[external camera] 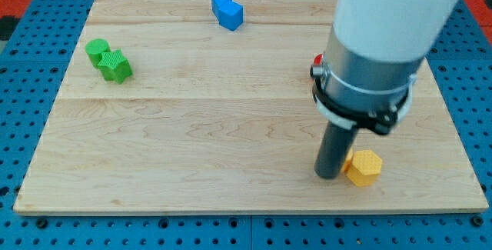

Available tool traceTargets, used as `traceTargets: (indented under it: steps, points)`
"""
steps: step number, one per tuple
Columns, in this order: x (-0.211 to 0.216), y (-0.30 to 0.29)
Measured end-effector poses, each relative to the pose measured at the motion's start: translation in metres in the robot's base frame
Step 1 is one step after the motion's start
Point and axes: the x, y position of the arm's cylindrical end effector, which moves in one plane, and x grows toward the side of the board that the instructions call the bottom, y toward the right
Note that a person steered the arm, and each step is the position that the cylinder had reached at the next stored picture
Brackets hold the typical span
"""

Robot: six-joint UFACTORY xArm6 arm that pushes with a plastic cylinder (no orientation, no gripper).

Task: Push both red circle and red star below the blue blocks

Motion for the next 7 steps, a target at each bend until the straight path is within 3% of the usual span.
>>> traceTargets:
  steps: [1,3,6,7]
  points:
    - [-0.066,-0.013]
    - [-0.079,0.065]
    - [-0.135,0.058]
    - [-0.124,0.103]
